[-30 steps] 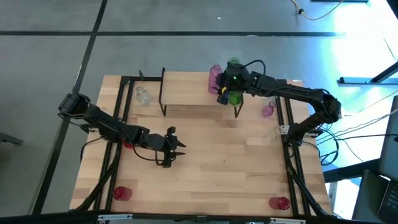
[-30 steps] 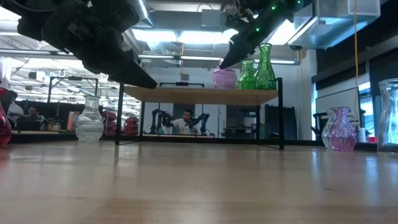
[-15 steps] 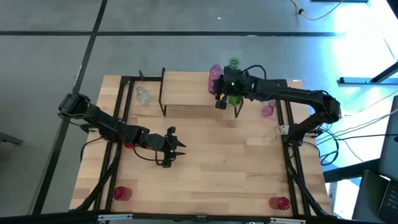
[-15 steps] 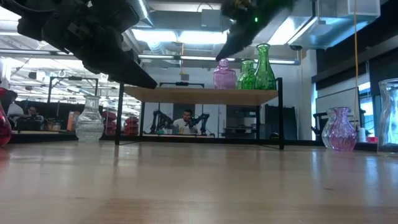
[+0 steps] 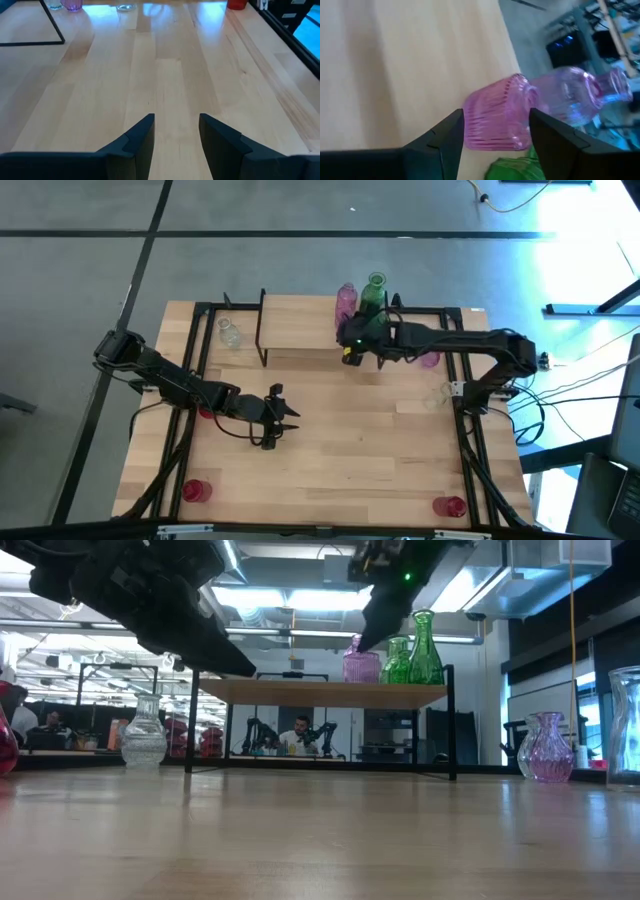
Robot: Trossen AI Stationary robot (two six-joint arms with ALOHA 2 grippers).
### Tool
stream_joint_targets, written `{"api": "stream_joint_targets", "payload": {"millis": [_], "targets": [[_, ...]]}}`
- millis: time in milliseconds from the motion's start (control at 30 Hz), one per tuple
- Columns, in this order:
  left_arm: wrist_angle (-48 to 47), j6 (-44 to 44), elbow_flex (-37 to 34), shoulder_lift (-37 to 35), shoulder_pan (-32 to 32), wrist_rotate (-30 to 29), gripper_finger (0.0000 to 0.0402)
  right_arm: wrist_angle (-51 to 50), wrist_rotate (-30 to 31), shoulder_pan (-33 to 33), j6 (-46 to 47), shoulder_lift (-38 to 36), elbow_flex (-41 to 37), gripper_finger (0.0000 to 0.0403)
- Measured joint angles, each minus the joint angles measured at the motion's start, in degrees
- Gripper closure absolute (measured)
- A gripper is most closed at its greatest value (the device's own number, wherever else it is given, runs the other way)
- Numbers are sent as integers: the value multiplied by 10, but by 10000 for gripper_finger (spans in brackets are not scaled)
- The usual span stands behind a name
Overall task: Sort vases onto shelf
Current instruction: Put the left pink vase on the shelf aligned with the other pink vase, then put the pink vase on the shelf aligned with the other pink vases
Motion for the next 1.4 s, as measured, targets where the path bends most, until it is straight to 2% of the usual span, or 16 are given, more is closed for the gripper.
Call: {"api": "stream_joint_targets", "payload": {"millis": [200,533,800,933,1033,1100,1200,1400], "targets": [[0,0,0,0,0,1,254,2,71,-3,-10,24,0,196],[-1,0,0,0,0,0,254,-3,112,-3,-26,26,0,196],[-1,0,0,0,0,0,254,-13,103,9,-25,26,3,196],[-1,0,0,0,0,0,254,-40,38,50,-8,15,34,196],[-2,0,0,0,0,0,254,-60,-21,88,28,-13,56,196],[-3,0,0,0,0,0,254,-85,-32,113,63,-40,59,196],[-4,-3,-1,0,-5,1,254,-143,-31,144,129,-83,59,196],[1,-2,-1,0,-14,-3,254,-332,-7,192,324,-147,59,196]]}}
